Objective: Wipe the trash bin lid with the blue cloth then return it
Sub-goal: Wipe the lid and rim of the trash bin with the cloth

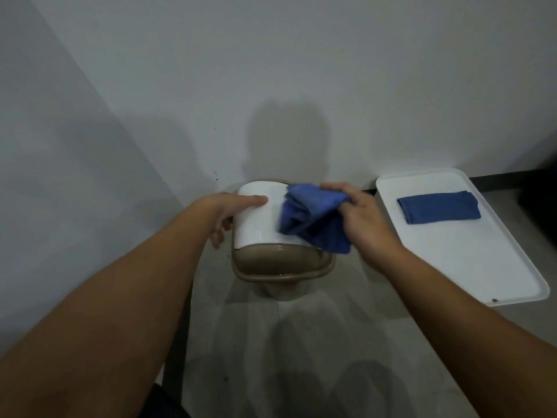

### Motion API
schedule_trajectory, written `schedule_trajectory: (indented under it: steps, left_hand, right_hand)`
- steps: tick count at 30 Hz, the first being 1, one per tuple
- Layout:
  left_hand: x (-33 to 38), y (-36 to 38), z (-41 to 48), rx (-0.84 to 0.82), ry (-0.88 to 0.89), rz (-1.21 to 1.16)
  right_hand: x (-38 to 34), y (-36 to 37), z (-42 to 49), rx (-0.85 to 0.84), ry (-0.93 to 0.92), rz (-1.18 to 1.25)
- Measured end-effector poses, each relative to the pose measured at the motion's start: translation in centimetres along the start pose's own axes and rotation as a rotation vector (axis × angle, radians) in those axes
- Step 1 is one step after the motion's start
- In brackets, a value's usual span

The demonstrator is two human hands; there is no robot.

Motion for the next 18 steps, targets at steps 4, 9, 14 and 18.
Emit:
schedule_trajectory:
  steps: [4, 9, 14, 18]
  left_hand:
    - [1.9, -0.2, -0.2, -0.012, 0.240, 0.096]
    - [1.9, 1.6, -0.3, -0.039, 0.270, -0.009]
    - [1.4, 2.1, 0.0, -0.001, 0.225, -0.155]
    - [1.1, 2.7, 0.2, 0.010, 0.241, -0.223]
  right_hand:
    - [0.9, -1.5, 0.6, 0.207, 0.113, -0.171]
    - [4.0, 5.4, -2.4, 0.024, 0.324, -0.527]
    - [3.2, 7.7, -4.8, 0.066, 0.230, -0.419]
    - [2.6, 11.3, -7.6, -0.009, 0.088, -0.381]
Point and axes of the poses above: each hand's wrist, its own z-axis towards the middle knuckle, its own y-axis out of the palm, x = y × z, the point moved 7 cm from there along z, towards the middle knuckle, and after that the axes turned 3 degrees about -x, right-handed, at the moved point
